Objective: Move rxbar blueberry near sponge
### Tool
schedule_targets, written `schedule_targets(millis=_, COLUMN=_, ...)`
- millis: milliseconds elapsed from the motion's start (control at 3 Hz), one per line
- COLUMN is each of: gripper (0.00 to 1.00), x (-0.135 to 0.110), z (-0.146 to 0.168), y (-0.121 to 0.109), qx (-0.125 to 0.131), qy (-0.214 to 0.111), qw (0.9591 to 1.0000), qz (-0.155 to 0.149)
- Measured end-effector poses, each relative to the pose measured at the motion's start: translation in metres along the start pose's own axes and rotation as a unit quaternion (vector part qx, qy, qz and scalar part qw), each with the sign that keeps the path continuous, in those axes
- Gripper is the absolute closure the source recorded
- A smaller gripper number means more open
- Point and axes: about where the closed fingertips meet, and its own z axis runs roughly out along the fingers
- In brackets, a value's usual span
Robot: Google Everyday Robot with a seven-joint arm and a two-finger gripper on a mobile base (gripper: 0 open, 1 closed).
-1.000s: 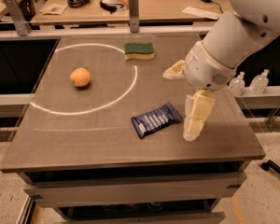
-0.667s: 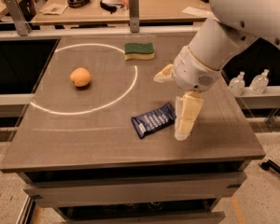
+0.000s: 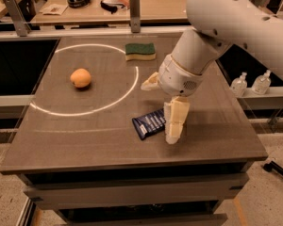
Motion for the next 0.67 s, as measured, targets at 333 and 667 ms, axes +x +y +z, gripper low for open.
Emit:
schedule_targets(millis=333, gripper=0.0, x=0.0, z=0.013, y=0.001, qx=-0.014, qy=-0.013, qw=0.9997, qz=-0.015)
schedule_targets(millis=667, gripper=0.18, x=0.0, z=0.023, y=0.003, qx=-0.026, qy=-0.022, qw=0.999, qz=-0.028)
